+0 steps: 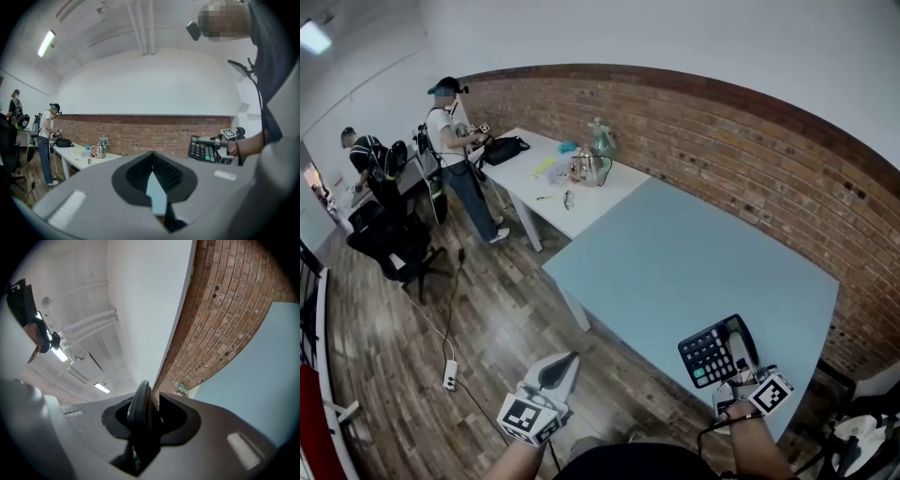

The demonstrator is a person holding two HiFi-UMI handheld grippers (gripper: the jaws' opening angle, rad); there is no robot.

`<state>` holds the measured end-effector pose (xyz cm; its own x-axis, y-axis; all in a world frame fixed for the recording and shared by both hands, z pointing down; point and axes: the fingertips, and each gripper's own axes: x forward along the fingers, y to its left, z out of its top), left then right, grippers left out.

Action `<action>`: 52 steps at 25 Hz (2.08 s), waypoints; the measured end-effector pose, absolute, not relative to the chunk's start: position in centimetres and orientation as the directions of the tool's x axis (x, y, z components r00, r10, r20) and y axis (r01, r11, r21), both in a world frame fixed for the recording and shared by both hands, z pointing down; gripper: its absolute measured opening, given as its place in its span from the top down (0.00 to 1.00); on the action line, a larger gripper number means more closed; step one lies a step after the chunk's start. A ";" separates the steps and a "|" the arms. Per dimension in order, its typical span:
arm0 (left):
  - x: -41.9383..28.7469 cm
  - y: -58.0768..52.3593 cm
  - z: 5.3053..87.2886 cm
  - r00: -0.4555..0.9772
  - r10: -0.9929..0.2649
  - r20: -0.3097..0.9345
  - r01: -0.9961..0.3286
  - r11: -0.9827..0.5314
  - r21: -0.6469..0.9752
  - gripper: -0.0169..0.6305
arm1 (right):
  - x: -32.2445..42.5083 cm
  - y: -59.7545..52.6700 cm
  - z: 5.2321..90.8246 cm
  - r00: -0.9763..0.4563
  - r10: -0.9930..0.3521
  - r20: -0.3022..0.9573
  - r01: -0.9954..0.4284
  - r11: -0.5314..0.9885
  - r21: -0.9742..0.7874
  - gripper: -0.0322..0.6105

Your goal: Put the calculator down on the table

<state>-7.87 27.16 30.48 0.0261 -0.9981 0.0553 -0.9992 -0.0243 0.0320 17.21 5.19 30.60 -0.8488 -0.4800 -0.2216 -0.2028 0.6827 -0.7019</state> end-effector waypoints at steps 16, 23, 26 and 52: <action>-11.9 16.1 30.1 0.147 -0.988 0.050 -0.988 -0.145 0.043 0.97 | 13.5 -1.4 33.0 -0.823 -0.545 -0.159 -0.280 0.634 -0.721 0.79; -14.3 10.2 30.1 0.293 -0.953 0.070 -0.955 -0.295 -0.015 0.97 | 11.6 -3.4 33.9 -0.769 -0.626 -0.132 -0.356 0.589 -0.726 0.79; -15.4 7.4 29.7 0.359 -0.930 0.075 -0.932 -0.361 -0.020 0.97 | 10.6 -4.4 34.0 -0.734 -0.668 -0.120 -0.387 0.557 -0.735 0.79; -19.9 -7.7 34.9 0.748 -0.650 0.130 -0.662 -0.745 0.086 0.97 | 5.1 -8.0 32.8 -0.381 -0.922 -0.069 -0.640 0.317 -0.700 0.79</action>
<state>-19.93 -7.67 34.90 0.7485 -0.6504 0.1296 -0.6619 -0.7446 0.0860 5.11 -8.00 32.82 -0.3810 -0.9220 -0.0691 -0.6397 0.3168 -0.7003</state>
